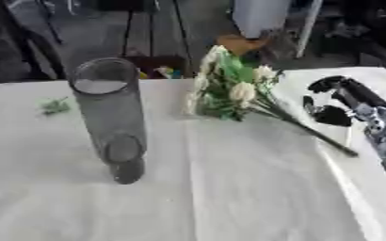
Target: Arrange flowers into the vase.
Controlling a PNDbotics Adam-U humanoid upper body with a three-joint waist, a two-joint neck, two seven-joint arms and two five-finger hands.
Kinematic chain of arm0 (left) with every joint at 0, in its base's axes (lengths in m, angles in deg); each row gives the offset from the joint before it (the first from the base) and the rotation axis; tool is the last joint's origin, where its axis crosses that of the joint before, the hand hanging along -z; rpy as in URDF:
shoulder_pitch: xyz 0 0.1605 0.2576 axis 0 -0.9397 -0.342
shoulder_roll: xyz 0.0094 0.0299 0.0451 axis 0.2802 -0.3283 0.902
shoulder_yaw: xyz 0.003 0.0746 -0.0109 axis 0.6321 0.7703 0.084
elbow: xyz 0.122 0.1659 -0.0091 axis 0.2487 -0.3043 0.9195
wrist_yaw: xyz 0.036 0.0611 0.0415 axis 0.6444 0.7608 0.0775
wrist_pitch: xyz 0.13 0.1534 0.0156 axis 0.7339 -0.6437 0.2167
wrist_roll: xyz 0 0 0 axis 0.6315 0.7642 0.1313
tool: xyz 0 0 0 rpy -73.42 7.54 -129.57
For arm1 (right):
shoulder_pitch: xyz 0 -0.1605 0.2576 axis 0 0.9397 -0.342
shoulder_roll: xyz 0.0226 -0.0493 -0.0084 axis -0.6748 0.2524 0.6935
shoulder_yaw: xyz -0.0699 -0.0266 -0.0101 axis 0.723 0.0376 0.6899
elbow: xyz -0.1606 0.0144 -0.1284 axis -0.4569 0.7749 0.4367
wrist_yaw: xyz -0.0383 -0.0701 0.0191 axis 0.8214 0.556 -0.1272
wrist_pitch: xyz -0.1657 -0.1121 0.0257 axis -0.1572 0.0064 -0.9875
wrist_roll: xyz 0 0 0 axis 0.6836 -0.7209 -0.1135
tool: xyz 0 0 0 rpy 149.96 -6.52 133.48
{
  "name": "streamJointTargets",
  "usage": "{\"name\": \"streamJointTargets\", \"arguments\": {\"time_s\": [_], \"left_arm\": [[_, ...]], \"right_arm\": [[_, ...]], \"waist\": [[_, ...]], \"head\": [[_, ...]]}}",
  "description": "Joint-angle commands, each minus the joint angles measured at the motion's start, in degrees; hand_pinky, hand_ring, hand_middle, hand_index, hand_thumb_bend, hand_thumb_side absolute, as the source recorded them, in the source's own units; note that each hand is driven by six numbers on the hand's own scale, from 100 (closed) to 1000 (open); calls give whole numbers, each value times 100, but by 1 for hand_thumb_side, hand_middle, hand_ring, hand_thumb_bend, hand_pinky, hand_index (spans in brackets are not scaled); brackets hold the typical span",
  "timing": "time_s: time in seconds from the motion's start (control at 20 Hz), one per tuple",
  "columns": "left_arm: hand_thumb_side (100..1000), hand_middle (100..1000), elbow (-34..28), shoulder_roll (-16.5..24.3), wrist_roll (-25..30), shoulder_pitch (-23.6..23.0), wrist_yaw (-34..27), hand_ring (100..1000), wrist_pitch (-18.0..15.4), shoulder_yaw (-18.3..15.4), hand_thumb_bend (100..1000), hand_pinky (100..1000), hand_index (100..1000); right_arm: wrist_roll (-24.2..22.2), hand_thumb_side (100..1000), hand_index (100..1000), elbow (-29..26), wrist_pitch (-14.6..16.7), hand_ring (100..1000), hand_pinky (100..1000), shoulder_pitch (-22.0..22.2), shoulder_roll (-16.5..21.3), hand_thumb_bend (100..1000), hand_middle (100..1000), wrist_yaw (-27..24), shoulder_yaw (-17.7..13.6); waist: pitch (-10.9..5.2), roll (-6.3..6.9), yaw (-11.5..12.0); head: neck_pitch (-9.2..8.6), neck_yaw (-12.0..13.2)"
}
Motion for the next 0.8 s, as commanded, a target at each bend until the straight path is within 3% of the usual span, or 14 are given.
{"name": "streamJointTargets", "arguments": {"time_s": [0.05,0.8], "left_arm": [[616,809,-65,39,34,59,-14,791,-2,1,890,862,839],[618,810,-78,23,99,104,-49,788,7,39,889,860,840]], "right_arm": [[-35,479,801,31,21,816,743,-146,168,167,708,73,-21],[-146,485,800,600,136,816,742,-544,6,171,706,220,-13]], "waist": [[-97,-6,22],[-78,-10,203]], "head": [[-45,-20],[-104,-105]]}}
